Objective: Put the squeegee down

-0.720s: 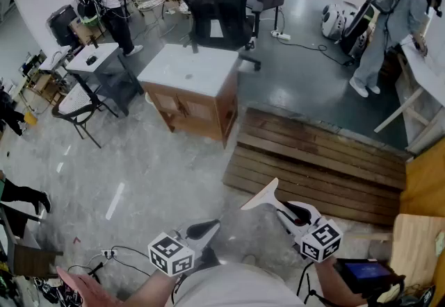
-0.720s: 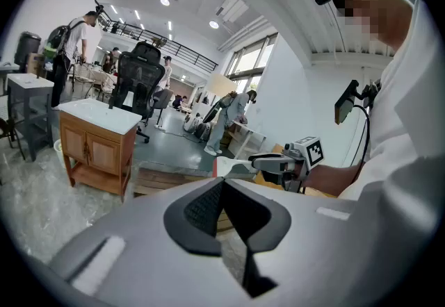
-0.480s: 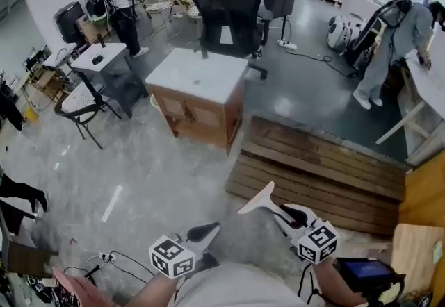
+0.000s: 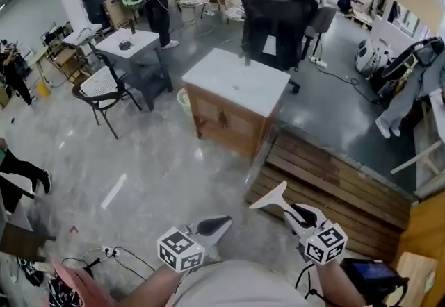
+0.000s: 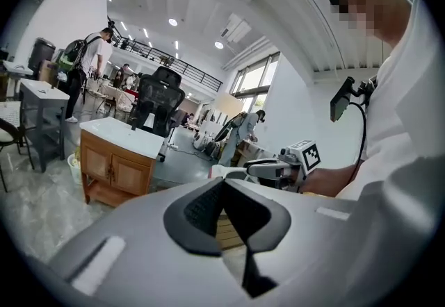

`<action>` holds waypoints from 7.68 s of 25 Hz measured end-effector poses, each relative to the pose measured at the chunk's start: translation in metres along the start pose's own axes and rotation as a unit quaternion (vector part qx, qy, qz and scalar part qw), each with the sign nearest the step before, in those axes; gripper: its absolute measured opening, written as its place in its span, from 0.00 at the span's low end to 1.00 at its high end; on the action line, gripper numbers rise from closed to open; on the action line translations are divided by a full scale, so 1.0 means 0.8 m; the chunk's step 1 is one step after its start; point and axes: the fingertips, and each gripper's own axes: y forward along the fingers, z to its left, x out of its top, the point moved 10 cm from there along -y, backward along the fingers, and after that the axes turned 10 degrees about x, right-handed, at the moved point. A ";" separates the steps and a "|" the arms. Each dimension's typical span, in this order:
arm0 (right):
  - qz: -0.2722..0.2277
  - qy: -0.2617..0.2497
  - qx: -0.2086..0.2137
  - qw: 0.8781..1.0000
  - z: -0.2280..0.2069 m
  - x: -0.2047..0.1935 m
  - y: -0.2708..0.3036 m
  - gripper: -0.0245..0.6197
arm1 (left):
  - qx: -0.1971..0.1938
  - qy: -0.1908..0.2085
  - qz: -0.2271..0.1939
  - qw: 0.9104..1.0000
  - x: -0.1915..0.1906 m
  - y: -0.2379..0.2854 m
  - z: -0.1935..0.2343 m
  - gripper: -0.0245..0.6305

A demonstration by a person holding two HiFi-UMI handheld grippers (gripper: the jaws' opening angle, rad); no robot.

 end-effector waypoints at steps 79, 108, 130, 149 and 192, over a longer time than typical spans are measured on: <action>-0.011 0.052 -0.184 0.981 -0.599 0.382 1.043 0.22 | 0.019 0.005 0.052 0.998 0.441 0.265 0.978 0.04; 0.083 0.016 -0.171 0.982 -0.757 0.283 1.136 0.22 | 0.092 -0.022 0.080 0.992 0.473 0.361 1.012 0.05; 0.099 0.041 -0.149 0.983 -0.764 0.277 1.135 0.26 | 0.086 -0.024 0.080 0.993 0.469 0.350 1.015 0.05; 0.096 0.030 -0.162 0.982 -0.729 0.294 1.098 0.26 | 0.067 -0.021 0.062 0.996 0.469 0.327 1.011 0.05; 0.072 -0.097 -0.113 0.986 -0.337 0.379 0.995 0.04 | -0.021 0.015 0.029 0.999 0.385 0.153 0.965 0.05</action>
